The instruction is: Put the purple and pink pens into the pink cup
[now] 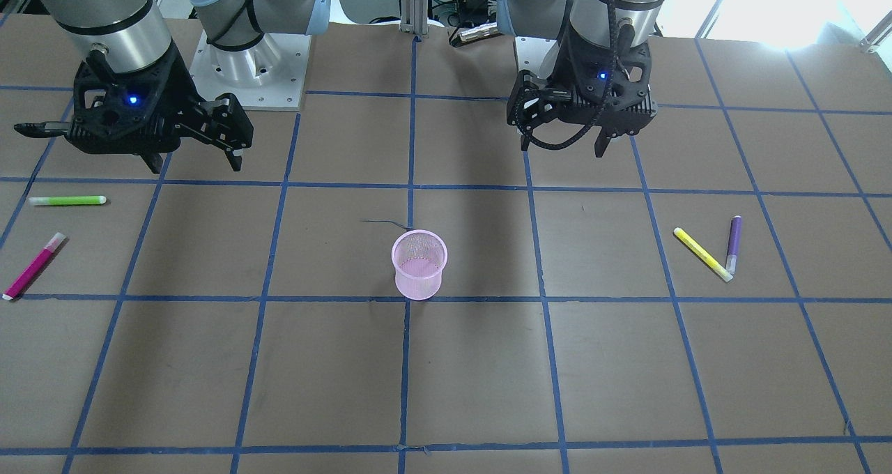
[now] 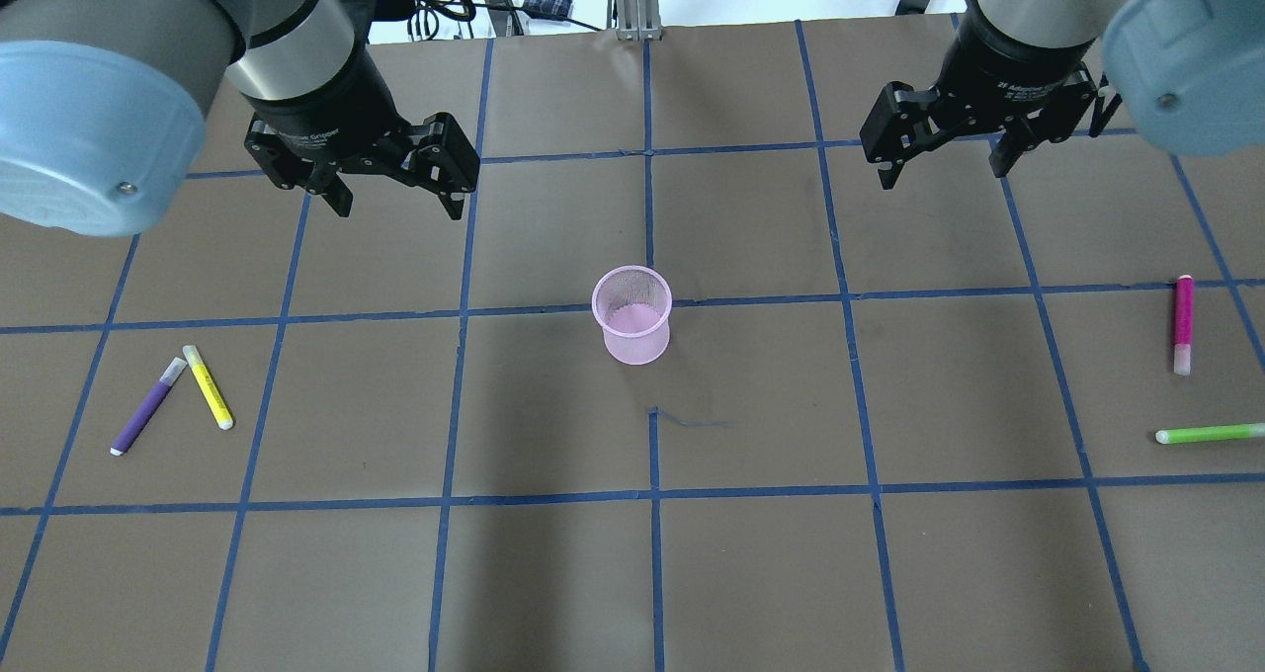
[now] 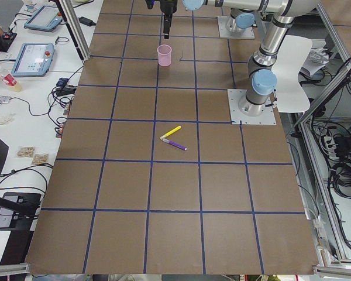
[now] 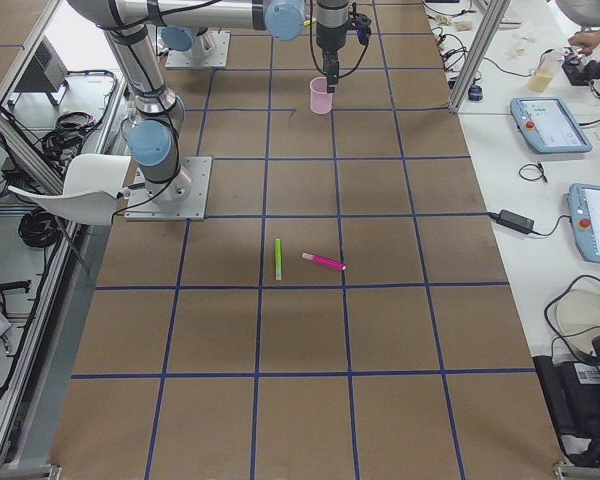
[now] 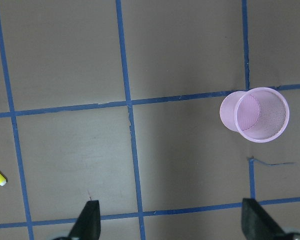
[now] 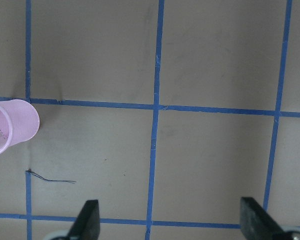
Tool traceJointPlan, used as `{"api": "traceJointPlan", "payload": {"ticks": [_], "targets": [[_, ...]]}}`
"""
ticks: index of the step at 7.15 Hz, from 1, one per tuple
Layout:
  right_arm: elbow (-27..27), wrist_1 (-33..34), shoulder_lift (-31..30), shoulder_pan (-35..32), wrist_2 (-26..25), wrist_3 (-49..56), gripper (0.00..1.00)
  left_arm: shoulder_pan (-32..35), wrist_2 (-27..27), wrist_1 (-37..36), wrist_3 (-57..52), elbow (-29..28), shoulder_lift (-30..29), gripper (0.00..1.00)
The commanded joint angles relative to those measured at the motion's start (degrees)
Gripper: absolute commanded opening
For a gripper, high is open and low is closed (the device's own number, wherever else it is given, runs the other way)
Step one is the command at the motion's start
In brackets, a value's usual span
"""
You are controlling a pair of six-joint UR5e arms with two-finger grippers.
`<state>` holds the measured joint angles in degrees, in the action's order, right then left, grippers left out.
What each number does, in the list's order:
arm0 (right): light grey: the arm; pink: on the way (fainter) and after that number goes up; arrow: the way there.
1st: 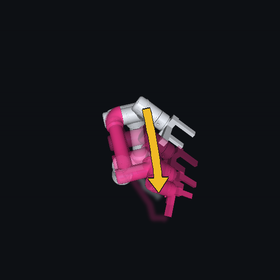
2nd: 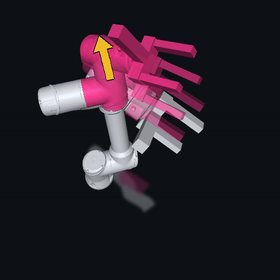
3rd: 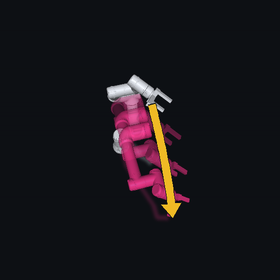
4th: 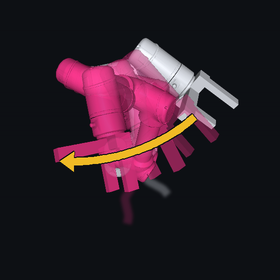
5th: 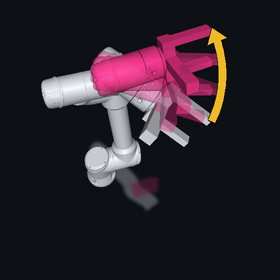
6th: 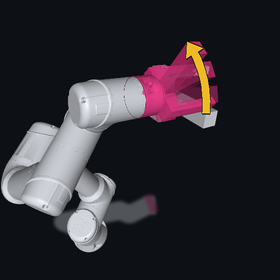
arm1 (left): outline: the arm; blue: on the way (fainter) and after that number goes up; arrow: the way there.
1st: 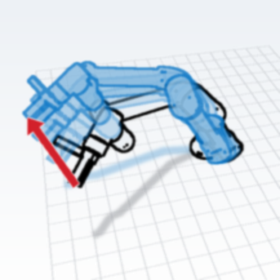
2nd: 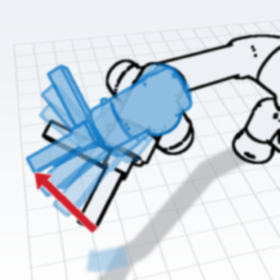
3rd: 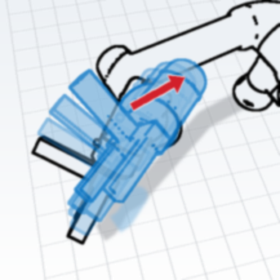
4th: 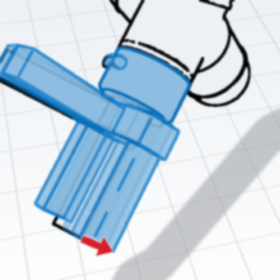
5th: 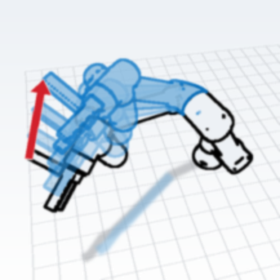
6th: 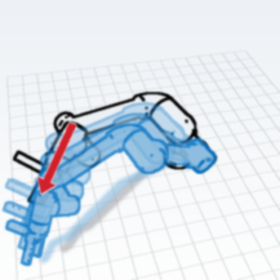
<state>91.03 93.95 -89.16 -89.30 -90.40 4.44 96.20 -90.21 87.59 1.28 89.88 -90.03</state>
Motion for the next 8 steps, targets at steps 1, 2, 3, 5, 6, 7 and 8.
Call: {"api": "traceJointPlan", "payload": {"ticks": [1, 2, 3, 5, 6, 7, 8], "targets": [[0.5, 0.4, 0.6, 0.9, -0.2, 0.9, 1.00, -3.7, -0.3, 1.0, -7.0, 0.1, 0.5, 1.00], [0.6, 1.3, 3.4, 4.3, -2.5, 3.8, 1.00, -6.8, -0.4, 1.9, -11.5, 0.6, 1.2, 1.00], [0.7, 1.2, 5.6, 11.4, -3.5, 5.0, 1.00, -11.0, -0.5, 2.3, -18.6, 1.9, 2.0, 1.00], [3.7, 10.5, 10.6, 21.7, -3.6, 13.8, 1.00, -21.4, -0.6, 2.2, -35.1, 3.7, 2.2, 1.00], [4.7, 18.7, 13.8, 25.4, -3.6, 20.4, 1.00, -27.9, -1.2, 2.2, -44.6, 4.9, 1.9, 1.00], [4.7, 21.9, 17.5, 30.0, -3.1, 24.5, 1.00, -33.4, -1.9, 1.6, -51.1, 6.3, 1.2, 1.00], [4.7, 25.0, 21.8, 34.0, -2.8, 28.7, 1.00, -37.9, -2.2, -1.2, -56.3, 8.4, 0.5, 1.00]]}}
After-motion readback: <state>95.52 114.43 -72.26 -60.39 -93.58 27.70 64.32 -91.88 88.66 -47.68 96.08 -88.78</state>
